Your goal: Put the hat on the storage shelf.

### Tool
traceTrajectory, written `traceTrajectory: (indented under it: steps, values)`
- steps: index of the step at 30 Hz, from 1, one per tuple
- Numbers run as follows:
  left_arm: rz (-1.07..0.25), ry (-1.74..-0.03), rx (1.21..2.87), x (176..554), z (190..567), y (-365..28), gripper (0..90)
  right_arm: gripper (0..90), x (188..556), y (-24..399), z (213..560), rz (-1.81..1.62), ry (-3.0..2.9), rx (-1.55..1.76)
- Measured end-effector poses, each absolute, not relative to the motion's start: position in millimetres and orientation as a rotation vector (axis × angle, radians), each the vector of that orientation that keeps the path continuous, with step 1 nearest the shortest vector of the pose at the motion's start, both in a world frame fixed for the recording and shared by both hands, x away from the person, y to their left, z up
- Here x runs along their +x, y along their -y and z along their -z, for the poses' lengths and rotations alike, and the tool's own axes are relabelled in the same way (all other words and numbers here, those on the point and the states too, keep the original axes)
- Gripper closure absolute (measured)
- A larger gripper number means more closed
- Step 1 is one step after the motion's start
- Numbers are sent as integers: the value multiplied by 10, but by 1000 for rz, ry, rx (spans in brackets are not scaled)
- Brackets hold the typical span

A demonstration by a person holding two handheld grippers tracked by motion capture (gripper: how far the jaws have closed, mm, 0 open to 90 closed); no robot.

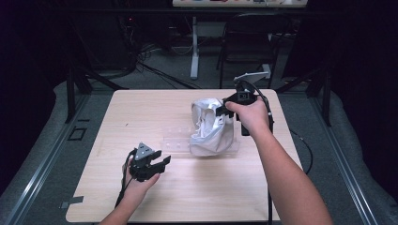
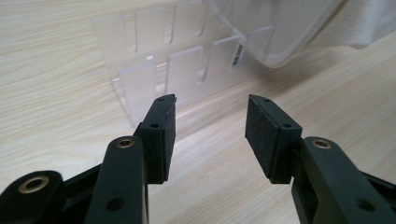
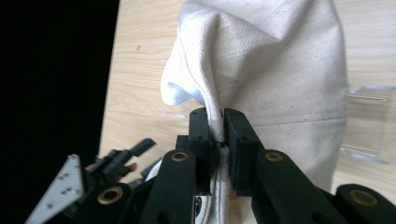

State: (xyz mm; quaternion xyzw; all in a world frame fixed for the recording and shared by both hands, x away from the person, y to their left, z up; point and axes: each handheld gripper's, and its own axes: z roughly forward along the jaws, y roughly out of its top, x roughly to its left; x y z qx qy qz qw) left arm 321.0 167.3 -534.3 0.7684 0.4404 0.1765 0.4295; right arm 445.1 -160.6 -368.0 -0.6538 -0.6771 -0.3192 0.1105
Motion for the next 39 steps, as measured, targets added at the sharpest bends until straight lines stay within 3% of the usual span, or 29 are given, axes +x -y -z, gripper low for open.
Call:
traceTrajectory:
  steps: [6, 16, 33, 39]
  values:
    - [-461, -1096, 1943, 3242, 5386, -1680, 534, 799, 4381, 1627, 3677, 897, 2031, -1925]
    - [-488, -1081, 1971, 3260, 5407, -1674, 533, 684, 4173, 1672, 3615, 930, 2070, -1863]
    - [-486, -1092, 1978, 3287, 5455, -1677, 523, 646, 3791, 1950, 3579, 1016, 2099, -1797]
    - [-490, -1089, 1985, 3286, 5457, -1684, 519, 658, 3662, 2045, 3728, 1011, 2137, -1810]
